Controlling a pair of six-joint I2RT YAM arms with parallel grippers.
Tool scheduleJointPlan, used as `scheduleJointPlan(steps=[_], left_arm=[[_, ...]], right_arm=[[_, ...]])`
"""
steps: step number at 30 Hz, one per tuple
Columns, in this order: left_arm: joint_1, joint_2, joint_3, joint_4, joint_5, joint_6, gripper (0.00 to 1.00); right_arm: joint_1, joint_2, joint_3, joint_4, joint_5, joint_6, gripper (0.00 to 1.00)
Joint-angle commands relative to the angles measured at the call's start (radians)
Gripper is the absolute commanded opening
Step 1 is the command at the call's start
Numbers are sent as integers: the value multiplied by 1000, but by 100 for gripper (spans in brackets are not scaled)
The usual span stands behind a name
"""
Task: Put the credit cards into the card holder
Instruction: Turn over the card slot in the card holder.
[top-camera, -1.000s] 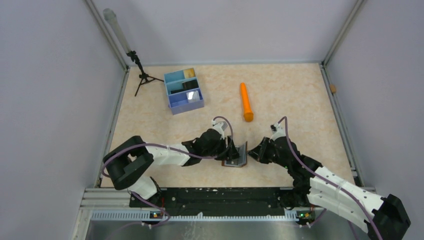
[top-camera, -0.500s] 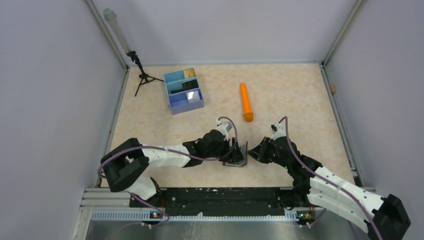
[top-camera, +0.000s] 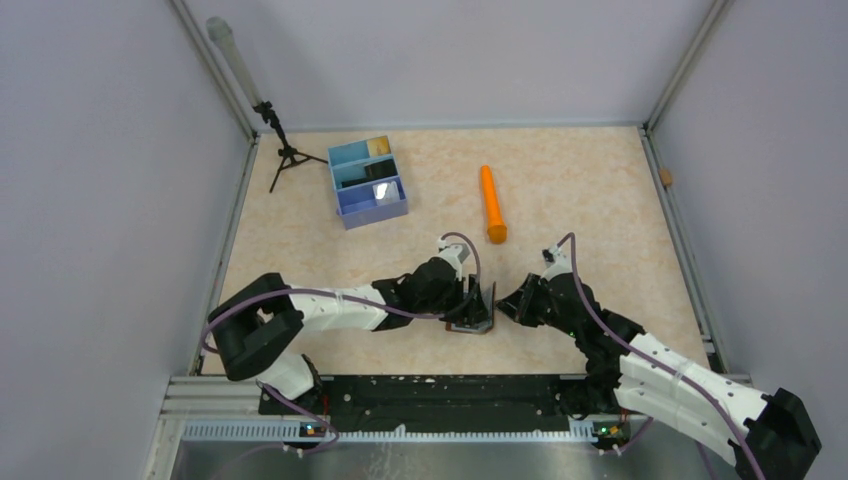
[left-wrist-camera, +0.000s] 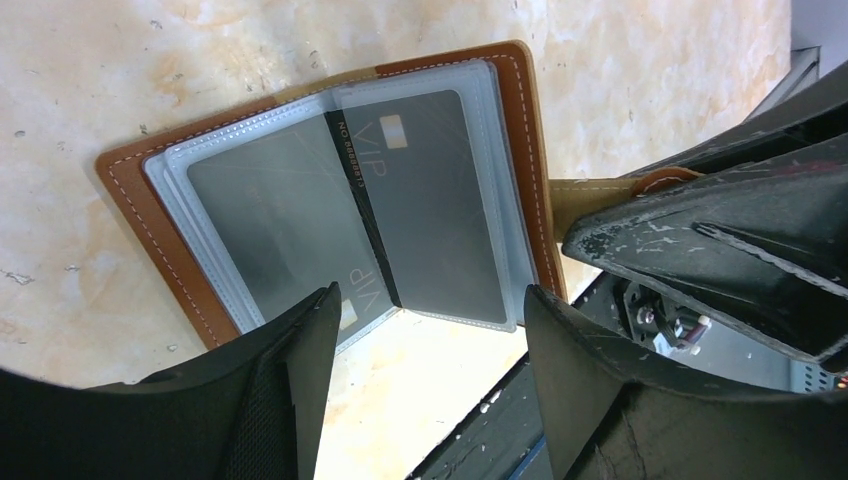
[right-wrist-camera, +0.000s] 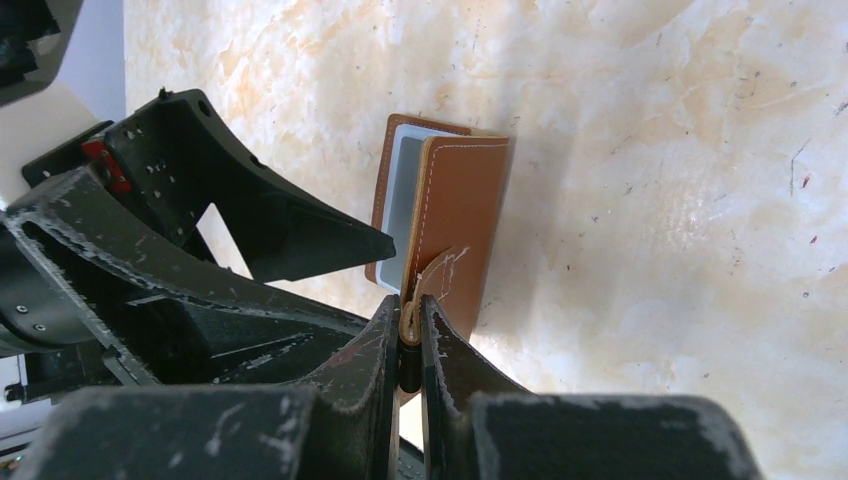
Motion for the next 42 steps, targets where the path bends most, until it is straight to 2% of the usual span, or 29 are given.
scheduleJointPlan(steps=[1,8,14,23,29,35,42], left_arm=[[-10,25,49,-10,-19,20,71],[-14,42,57,-29,-35,14,71],[-17,17,63,-114,-136,-3,70],[-16,-33,63,-216,-204,-1,70],[-16,-28,83,-238,-243,7,70],[-17,-10,132,-337,-319,6,70],[-16,-9,176,-471,-444,-37,79]], right_arm=[[-4,-7,22,18,16,7,0],[-4,-9,22,15,18,9,0],[-4,-20,24,-11,44,10,0],[-4,-27,16,-56,84,15,0],[-4,-20,12,-59,90,12,0],[-4,-16,4,-86,116,12,0],[-4,-8,21,-180,199,15,0]])
